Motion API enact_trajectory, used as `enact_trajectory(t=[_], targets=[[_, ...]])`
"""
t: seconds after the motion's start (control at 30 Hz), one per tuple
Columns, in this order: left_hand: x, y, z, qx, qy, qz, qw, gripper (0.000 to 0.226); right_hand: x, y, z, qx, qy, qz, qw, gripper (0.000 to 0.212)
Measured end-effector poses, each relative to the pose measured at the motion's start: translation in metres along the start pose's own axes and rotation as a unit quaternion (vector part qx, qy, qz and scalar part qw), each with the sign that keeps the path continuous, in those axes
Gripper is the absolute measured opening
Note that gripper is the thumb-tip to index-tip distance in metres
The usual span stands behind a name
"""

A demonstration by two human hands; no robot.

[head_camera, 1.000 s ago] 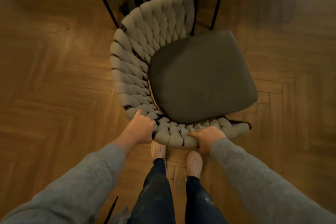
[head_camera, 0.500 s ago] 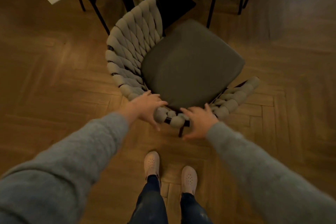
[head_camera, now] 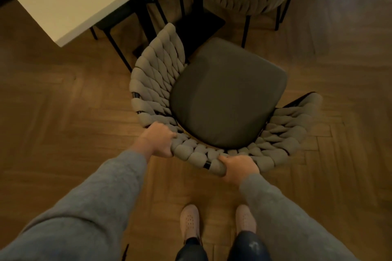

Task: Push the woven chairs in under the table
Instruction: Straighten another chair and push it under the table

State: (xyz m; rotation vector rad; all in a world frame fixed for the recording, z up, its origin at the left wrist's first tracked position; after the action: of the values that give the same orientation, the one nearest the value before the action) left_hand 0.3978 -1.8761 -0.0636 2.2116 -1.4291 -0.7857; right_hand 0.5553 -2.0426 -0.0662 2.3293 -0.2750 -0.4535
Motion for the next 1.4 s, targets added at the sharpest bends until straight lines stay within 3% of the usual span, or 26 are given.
enact_trajectory(t=[0.3, 0.6, 0.67, 0.87, 1.0, 1.17, 1.3, 1.4], targets=[[0.014, -0.041, -0.041, 0.008, 0.11, -0.111, 0.988, 0.047, 0.071, -0.042, -0.09, -0.02, 0.123, -0.079, 0.989, 0.056], [0.074, -0.105, -0.107, -0.006, 0.255, -0.238, 0.937, 0.035, 0.172, -0.099, -0.19, -0.067, 0.299, -0.171, 0.936, 0.056], [0.077, -0.119, -0.115, 0.012, 0.273, -0.229, 0.934, 0.042, 0.181, -0.11, -0.21, -0.067, 0.319, -0.182, 0.928, 0.056], [0.044, -0.133, -0.112, 0.024, 0.255, -0.087, 0.963, 0.051, 0.221, -0.149, -0.256, -0.091, 0.374, -0.2, 0.901, 0.057], [0.038, -0.164, -0.122, 0.005, 0.235, -0.11, 0.966, 0.051, 0.249, -0.175, -0.291, -0.101, 0.434, -0.172, 0.879, 0.064], [0.041, -0.175, -0.132, -0.024, 0.212, -0.14, 0.967, 0.045, 0.253, -0.182, -0.299, -0.119, 0.419, -0.16, 0.886, 0.071], [0.044, -0.171, -0.131, -0.04, 0.221, -0.146, 0.964, 0.041, 0.262, -0.185, -0.289, -0.116, 0.379, -0.178, 0.901, 0.062], [0.044, -0.173, -0.124, -0.048, 0.215, -0.156, 0.963, 0.039, 0.261, -0.189, -0.291, -0.121, 0.413, -0.191, 0.882, 0.058]])
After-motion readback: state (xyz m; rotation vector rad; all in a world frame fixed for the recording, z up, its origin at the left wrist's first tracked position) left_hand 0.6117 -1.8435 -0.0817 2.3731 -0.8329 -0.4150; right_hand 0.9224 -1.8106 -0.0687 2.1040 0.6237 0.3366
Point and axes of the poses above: each hand's wrist, its own y-axis away from the middle knuckle, its own z-axis out of the palm, x = y × z, the point moved 4 cm from there along -y, towards the middle knuckle, and after that the axes turned 7 degrees about -y, right-handed, at the moved point
